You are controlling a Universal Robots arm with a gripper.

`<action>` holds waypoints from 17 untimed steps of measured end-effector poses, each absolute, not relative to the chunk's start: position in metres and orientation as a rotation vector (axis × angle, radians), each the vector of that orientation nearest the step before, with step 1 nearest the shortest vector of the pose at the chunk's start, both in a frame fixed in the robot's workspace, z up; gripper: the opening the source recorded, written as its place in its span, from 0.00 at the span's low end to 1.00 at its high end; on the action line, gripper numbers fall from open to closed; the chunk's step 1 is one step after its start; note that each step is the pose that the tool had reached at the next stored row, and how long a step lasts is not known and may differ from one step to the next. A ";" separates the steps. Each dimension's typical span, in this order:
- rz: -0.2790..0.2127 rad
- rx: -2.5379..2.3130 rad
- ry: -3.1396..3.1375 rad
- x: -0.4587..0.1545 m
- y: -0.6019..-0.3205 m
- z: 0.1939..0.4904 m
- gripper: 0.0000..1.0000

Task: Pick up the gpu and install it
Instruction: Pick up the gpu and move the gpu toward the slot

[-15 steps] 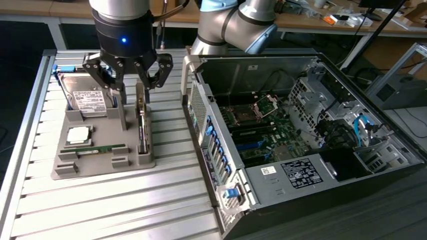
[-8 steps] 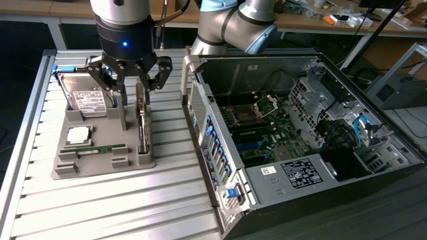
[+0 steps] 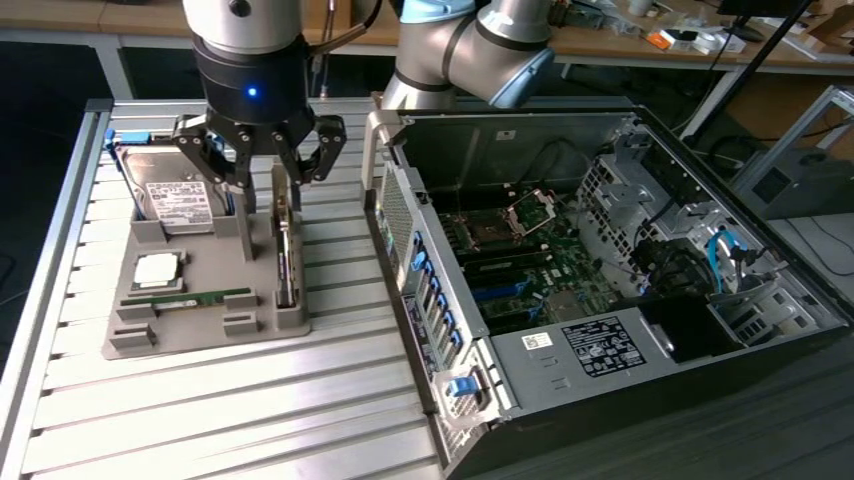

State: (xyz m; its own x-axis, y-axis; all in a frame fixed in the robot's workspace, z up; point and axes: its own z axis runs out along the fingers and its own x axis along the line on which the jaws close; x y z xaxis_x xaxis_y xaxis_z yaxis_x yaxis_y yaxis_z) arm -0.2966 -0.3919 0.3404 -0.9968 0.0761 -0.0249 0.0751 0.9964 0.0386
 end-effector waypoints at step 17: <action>0.055 0.118 3.112 -0.296 -0.392 0.334 0.48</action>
